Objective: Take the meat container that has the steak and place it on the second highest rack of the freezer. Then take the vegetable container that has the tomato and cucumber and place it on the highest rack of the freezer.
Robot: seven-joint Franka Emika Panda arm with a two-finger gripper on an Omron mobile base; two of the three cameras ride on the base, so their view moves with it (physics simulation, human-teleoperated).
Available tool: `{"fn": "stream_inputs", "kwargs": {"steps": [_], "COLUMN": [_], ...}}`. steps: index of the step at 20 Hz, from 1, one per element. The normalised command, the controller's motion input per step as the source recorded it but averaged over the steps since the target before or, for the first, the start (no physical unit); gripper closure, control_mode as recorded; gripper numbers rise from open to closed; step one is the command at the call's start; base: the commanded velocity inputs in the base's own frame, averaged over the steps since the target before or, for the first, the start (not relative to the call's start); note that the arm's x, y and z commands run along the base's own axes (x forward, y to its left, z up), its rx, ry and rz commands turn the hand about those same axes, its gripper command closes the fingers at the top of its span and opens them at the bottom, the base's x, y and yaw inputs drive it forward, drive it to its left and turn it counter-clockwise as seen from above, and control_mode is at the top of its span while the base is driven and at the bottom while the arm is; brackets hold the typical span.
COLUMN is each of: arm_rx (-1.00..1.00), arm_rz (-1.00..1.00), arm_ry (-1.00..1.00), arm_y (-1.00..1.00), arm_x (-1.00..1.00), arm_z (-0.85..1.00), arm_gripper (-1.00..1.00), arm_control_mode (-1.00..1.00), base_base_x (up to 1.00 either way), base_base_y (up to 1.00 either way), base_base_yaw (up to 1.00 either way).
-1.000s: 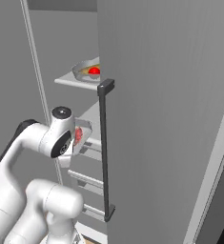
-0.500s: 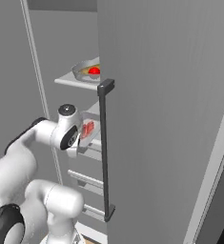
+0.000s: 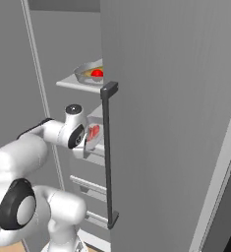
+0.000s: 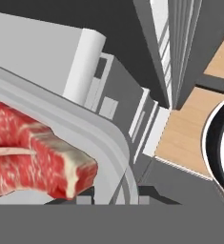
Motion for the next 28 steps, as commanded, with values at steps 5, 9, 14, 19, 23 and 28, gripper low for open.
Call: {"fn": "stream_inputs", "kwargs": {"steps": [5,9,14,19,23,28], "arm_rx": [-0.05,0.01,0.0,0.0,0.0,0.0], "arm_rz": [0.0,0.0,0.0,0.0,-0.05,-0.13], "arm_ry": [0.0,0.0,0.0,0.0,-0.04,-0.05], "arm_y": [-0.05,-0.11,-0.1,-0.24,-0.46,-0.23], "arm_x": [0.48,0.74,0.73,0.77,0.36,0.04], "arm_z": [-0.29,0.0,-0.1,-0.03,-0.01,-0.01], "arm_gripper": [1.0,1.0,1.0,1.0,1.0,1.0], "arm_control_mode": [-1.0,-1.0,-1.0,-1.0,-1.0,-1.0], "base_base_x": [0.0,0.0,0.0,0.0,0.0,0.0], "base_base_y": [0.0,0.0,0.0,0.0,0.0,0.0], "base_base_yaw": [0.0,0.0,0.0,0.0,0.0,0.0]}}
